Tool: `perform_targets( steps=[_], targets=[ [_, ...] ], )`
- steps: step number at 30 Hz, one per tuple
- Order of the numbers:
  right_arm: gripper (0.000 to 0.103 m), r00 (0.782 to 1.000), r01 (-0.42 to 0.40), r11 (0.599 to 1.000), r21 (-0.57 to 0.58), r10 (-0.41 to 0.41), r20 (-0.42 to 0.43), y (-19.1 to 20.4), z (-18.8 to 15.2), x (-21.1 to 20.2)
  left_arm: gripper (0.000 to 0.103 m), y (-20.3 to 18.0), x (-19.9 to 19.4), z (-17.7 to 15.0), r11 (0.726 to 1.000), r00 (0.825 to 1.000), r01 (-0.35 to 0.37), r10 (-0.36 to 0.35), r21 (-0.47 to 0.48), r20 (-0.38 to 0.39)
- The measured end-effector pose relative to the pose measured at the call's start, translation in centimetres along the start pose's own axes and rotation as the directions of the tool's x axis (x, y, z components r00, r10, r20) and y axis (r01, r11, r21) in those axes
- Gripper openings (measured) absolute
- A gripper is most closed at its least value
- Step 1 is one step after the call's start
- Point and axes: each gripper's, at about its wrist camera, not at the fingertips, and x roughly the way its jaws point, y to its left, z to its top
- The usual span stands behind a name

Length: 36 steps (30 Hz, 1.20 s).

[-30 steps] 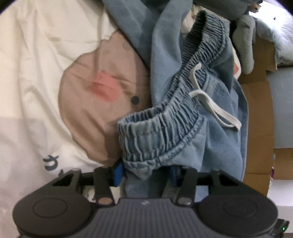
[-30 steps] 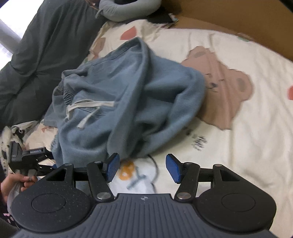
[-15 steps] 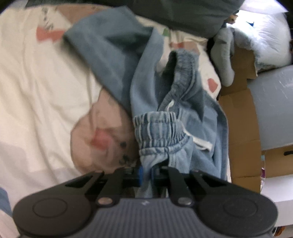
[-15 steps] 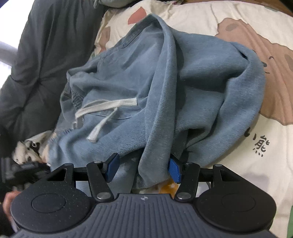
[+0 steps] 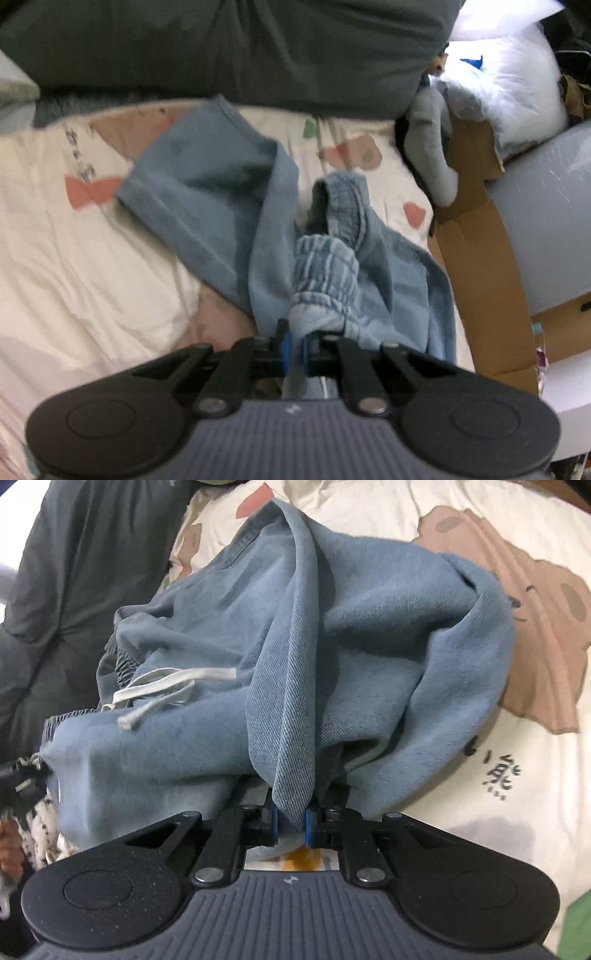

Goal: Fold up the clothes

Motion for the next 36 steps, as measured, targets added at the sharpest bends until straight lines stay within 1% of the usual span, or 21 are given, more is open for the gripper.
perform_targets(
  steps=[6, 10, 14, 19, 25, 30, 33, 36],
  targets=[
    [0.011, 0.997, 0.037, 0.999, -0.01, -0.037, 0.065, -0.6, -0.2, -4.0, 0.006, -1.2, -1.7, 2.9, 0.999, 0.998, -0.017, 0.015, 0.048, 0.055],
    [0.011, 0.993, 0.064, 0.998, -0.009, -0.063, 0.102, -0.9, -0.1, -7.0, 0.006, -2.2, -2.6, 5.4, 0.996, 0.994, -0.039, 0.03, 0.081, 0.103],
    [0.011, 0.985, 0.108, 0.994, -0.006, -0.106, 0.137, -1.7, 0.1, -10.5, 0.006, -3.2, -3.4, 8.1, 0.991, 0.989, -0.056, 0.037, 0.124, 0.144],
    [0.01, 0.964, 0.209, 0.978, -0.019, -0.203, 0.171, -3.6, 0.7, -15.0, 0.006, -4.3, -4.0, 11.1, 0.981, 0.982, -0.083, 0.05, 0.178, 0.181],
    [0.01, 0.935, 0.304, 0.952, -0.035, -0.291, 0.202, -5.7, 2.6, -18.9, 0.005, -5.4, -4.4, 13.8, 0.967, 0.975, -0.116, 0.067, 0.226, 0.213],
    [0.01, 0.922, 0.352, 0.933, -0.07, -0.333, 0.196, -5.7, 4.0, -19.4, 0.005, -6.1, -4.3, 15.4, 0.962, 0.968, -0.129, 0.07, 0.239, 0.239],
    [0.01, 0.916, 0.359, 0.933, -0.028, -0.347, 0.202, -6.7, 4.0, -18.8, 0.005, -6.2, -4.1, 16.1, 0.957, 0.965, -0.142, 0.077, 0.254, 0.25],
    [0.012, 0.909, 0.364, 0.931, 0.018, -0.36, 0.208, -7.7, 4.0, -18.3, 0.005, -5.7, -3.3, 16.5, 0.955, 0.963, -0.162, 0.098, 0.248, 0.25]
  ],
)
